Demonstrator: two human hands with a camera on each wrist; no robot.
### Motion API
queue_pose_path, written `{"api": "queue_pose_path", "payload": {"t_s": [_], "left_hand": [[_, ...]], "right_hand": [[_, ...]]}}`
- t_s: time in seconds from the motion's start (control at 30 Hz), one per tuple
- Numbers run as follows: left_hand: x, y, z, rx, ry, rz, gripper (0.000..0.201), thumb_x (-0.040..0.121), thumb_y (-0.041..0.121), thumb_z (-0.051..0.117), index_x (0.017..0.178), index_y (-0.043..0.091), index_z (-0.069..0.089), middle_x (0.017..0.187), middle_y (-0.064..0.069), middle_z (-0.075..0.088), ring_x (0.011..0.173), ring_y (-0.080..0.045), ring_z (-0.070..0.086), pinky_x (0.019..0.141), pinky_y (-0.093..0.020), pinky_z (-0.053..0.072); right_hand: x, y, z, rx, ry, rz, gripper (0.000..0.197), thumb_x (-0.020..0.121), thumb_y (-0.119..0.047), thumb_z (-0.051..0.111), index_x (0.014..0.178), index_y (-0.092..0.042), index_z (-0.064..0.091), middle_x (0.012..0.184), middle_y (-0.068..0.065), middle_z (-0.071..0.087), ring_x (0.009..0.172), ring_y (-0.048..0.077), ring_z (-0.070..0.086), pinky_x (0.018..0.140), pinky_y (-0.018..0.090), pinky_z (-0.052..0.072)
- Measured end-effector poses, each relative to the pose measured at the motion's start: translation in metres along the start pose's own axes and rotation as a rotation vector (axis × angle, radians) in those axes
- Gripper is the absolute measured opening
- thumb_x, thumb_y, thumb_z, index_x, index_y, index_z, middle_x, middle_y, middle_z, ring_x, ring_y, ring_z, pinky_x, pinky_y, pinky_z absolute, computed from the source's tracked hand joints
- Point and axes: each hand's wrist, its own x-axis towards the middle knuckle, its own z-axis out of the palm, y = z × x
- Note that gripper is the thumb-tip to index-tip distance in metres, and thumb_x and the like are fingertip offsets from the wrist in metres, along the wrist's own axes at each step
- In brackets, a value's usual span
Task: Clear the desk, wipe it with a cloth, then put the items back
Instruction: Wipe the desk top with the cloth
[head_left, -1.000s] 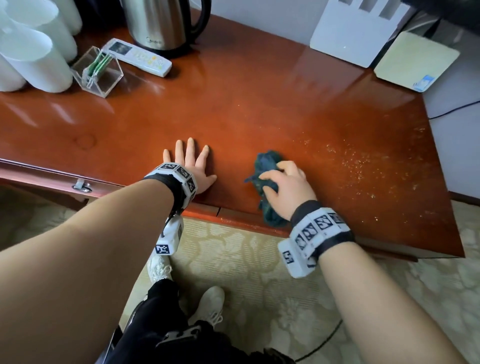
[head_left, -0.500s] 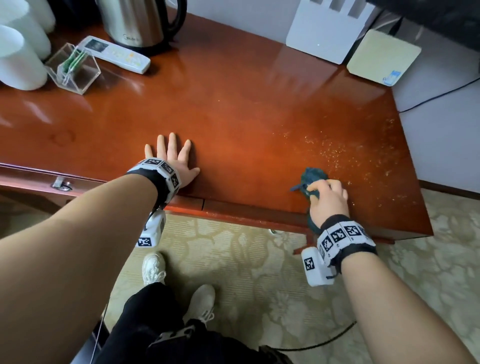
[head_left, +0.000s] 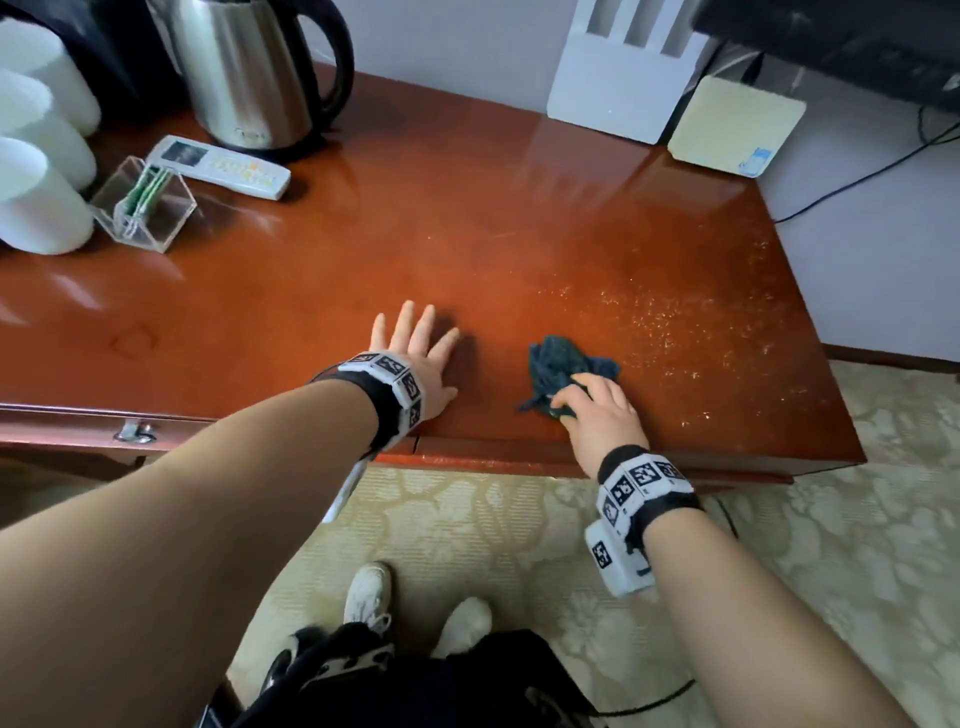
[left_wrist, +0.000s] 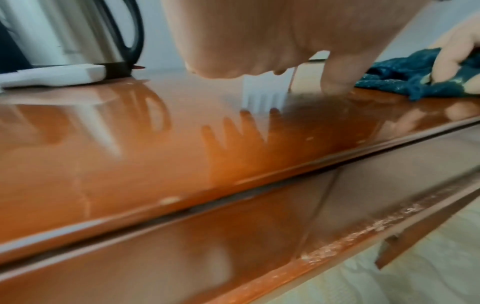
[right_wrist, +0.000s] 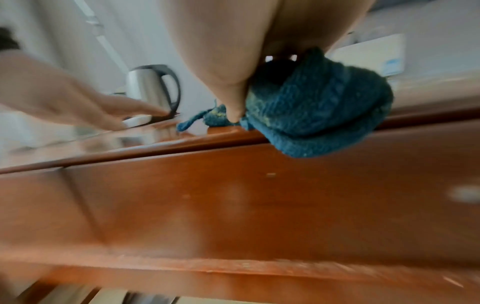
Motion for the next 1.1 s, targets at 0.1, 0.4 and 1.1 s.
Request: {"api": "queue_pose_path", "payload": {"t_s": [0.1, 0.4, 1.1], "left_hand": [[0.003, 0.032, -0.003, -0.011, -0.043, 0.036, 0.073, 0.095, 0.052, 0.034, 0.150, 0.029, -0.007, 0.156, -0.005, -0.022, 0.142, -0.029, -0.024, 0.117, -0.050, -0.009], [0.033, 0.126, -0.006, -0.197, -0.040, -0.080, 0.079, 0.090, 0.058, 0.040, 0.150, 0.028, -0.002, 0.158, -0.007, -0.014, 0.144, -0.030, -0.016, 0.117, -0.050, -0.005], [0.039, 0.194, -0.003, -0.136, -0.037, -0.300, 0.096, 0.082, 0.068, 0.045, 0.149, 0.028, -0.010, 0.156, -0.007, -0.022, 0.144, -0.030, -0.021, 0.117, -0.051, -0.005]], "right_hand": [[-0.016, 0.051, -0.008, 0.025, 0.033, 0.249, 0.021, 0.093, -0.015, 0.048, 0.112, -0.020, 0.056, 0.140, 0.006, 0.037, 0.128, 0.030, 0.031, 0.103, 0.038, 0.033], [0.009, 0.128, -0.077, 0.782, 0.337, 0.432, 0.034, 0.091, -0.002, 0.042, 0.124, -0.008, 0.041, 0.107, 0.007, 0.047, 0.093, 0.023, 0.048, 0.076, 0.025, 0.033], [0.012, 0.282, -0.079, 0.114, 0.101, 0.398, 0.042, 0.088, -0.013, 0.051, 0.129, -0.017, 0.047, 0.133, 0.017, 0.038, 0.119, 0.040, 0.041, 0.098, 0.040, 0.037]]}}
